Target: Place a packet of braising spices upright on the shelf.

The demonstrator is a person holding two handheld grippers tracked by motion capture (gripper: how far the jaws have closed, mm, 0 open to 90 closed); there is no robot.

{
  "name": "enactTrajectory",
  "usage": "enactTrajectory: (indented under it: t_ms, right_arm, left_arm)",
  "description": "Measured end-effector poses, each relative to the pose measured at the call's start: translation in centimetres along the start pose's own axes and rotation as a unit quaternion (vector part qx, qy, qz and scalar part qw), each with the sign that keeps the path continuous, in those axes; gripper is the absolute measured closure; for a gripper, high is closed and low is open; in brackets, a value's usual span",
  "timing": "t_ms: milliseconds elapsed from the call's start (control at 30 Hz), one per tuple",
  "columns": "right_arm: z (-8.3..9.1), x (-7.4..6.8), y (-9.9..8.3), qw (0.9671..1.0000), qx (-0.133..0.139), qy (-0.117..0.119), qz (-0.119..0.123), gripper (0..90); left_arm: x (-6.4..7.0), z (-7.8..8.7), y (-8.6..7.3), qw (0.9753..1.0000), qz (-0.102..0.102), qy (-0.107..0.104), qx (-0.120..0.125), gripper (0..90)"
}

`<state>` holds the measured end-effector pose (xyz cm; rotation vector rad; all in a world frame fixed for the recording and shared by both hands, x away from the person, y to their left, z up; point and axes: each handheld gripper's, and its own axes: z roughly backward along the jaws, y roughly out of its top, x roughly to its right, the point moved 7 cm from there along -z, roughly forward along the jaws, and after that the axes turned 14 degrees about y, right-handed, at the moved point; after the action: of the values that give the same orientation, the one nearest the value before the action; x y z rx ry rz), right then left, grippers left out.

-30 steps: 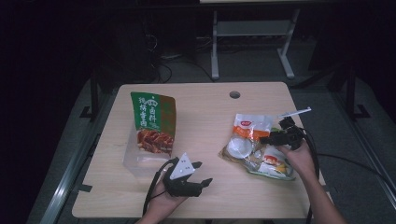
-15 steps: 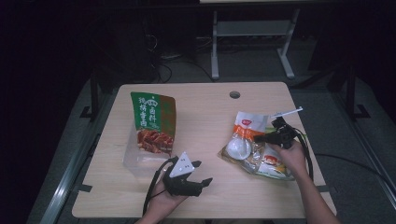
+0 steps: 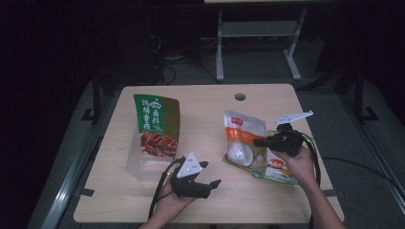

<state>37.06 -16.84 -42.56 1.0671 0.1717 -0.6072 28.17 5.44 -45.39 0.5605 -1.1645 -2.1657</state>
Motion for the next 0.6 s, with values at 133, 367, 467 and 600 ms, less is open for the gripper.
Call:
enactTrajectory:
  t_ms: [133,367,467,600]
  right_arm:
    - [-0.5,-1.8,0.6,0.9996,-0.009,0.016,0.022,89.8]
    - [-1.0,-4.1,0.9,0.9976,-0.022,0.036,0.055,89.9]
    - [-0.9,-4.9,0.9,0.9966,-0.023,0.046,0.065,89.9]
    - [-1.0,-6.0,0.8,0.9946,-0.026,0.064,0.078,89.9]
  left_arm:
    - [-0.1,-0.5,0.1,1.0000,0.009,0.000,0.000,27.0]
    - [-0.6,-0.9,0.2,0.9998,0.020,0.003,-0.001,26.2]
    - [-0.7,-1.2,0.2,0.9996,0.028,0.003,-0.003,25.8]
    - [-0.7,-1.4,0.2,0.9993,0.038,0.000,-0.003,25.0]
